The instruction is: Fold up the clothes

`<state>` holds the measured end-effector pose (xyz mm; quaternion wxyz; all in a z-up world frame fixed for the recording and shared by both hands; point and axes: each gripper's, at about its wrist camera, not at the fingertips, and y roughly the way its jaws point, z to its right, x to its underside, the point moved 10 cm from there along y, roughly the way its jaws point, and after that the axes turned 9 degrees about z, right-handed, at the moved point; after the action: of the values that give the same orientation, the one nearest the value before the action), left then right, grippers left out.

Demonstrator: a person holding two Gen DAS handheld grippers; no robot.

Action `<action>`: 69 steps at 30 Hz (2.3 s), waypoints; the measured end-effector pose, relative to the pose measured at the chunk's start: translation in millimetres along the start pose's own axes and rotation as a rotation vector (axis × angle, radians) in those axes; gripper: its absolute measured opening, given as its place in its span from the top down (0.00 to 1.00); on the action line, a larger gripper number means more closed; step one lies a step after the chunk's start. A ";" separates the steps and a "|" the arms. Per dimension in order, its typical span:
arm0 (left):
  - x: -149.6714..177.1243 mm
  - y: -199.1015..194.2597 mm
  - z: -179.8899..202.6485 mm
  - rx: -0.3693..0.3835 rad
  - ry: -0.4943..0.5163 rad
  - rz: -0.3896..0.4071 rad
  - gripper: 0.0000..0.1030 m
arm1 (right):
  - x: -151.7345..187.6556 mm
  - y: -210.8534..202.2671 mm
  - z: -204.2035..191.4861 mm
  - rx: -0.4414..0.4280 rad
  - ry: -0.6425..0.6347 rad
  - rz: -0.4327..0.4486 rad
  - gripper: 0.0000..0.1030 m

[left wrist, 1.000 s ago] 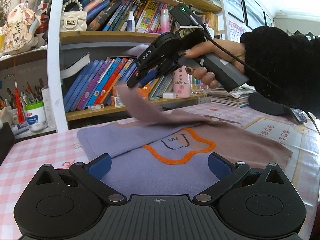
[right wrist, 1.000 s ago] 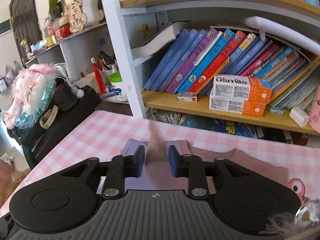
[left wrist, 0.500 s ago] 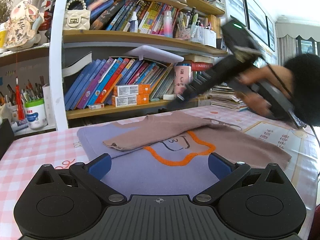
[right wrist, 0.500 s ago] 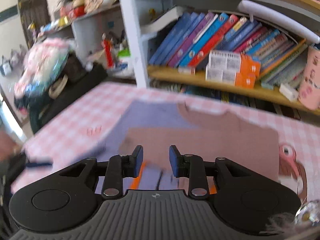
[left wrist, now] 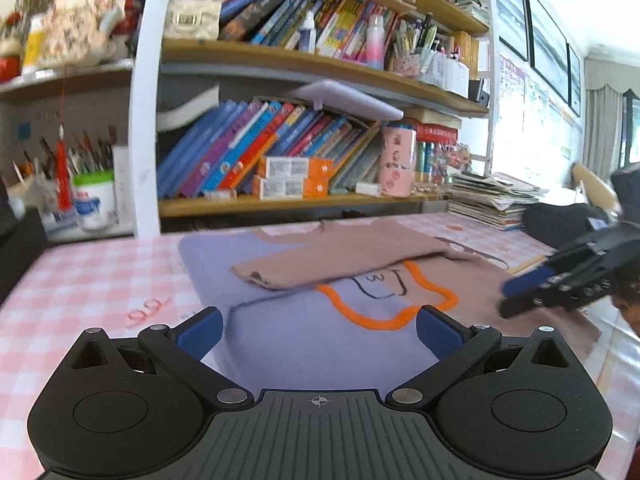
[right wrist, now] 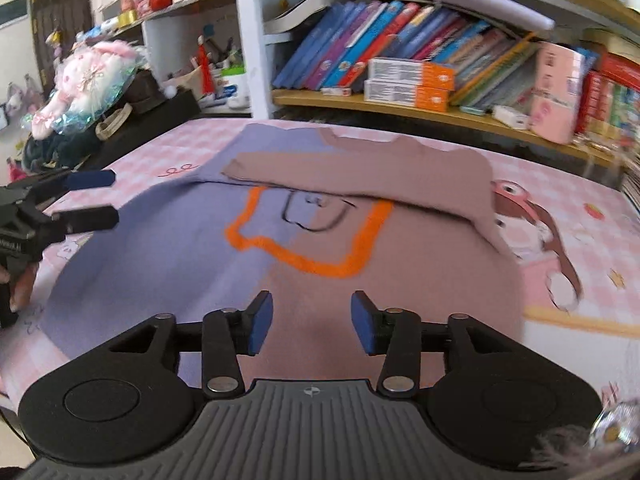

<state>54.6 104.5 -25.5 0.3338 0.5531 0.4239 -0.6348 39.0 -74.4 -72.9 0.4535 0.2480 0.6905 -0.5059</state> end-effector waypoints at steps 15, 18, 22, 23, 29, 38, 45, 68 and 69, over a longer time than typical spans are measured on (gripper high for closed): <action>22.8 -65.1 24.7 -0.248 -0.044 -0.145 0.00 | 55.4 -91.6 49.0 0.069 0.087 0.076 0.45; 26.0 -69.2 36.9 -0.245 -0.015 -0.180 0.00 | 63.9 -103.5 57.7 0.080 0.112 0.087 0.45; 35.7 -68.2 41.6 -0.267 0.007 -0.247 0.00 | 70.1 -116.2 71.7 0.103 0.161 0.109 0.47; 38.0 -68.2 41.2 -0.275 0.002 -0.258 0.00 | 69.7 -118.0 75.3 0.109 0.177 0.116 0.51; 49.7 -68.3 34.6 -0.291 -0.117 -0.290 0.00 | 67.4 -114.9 76.3 0.087 0.222 0.126 0.56; 48.6 -71.5 29.2 -0.357 -0.145 -0.269 0.00 | 72.4 -104.1 68.7 0.063 0.254 0.092 0.70; 50.1 -66.5 21.5 -0.350 -0.276 -0.260 0.73 | 72.5 -100.5 68.9 0.059 0.258 0.095 0.87; 58.5 -66.9 14.5 -0.218 -0.510 -0.239 0.83 | 64.5 -88.3 82.7 -0.068 0.503 0.103 0.83; 58.3 -65.5 12.5 -0.215 -0.521 -0.237 0.83 | 62.7 -85.5 84.5 -0.074 0.514 0.104 0.82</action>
<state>-18.8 123.1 -71.5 0.4114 0.2800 0.4503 -0.7413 -27.1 -190.9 -93.9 0.2975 0.3865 0.7875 -0.3767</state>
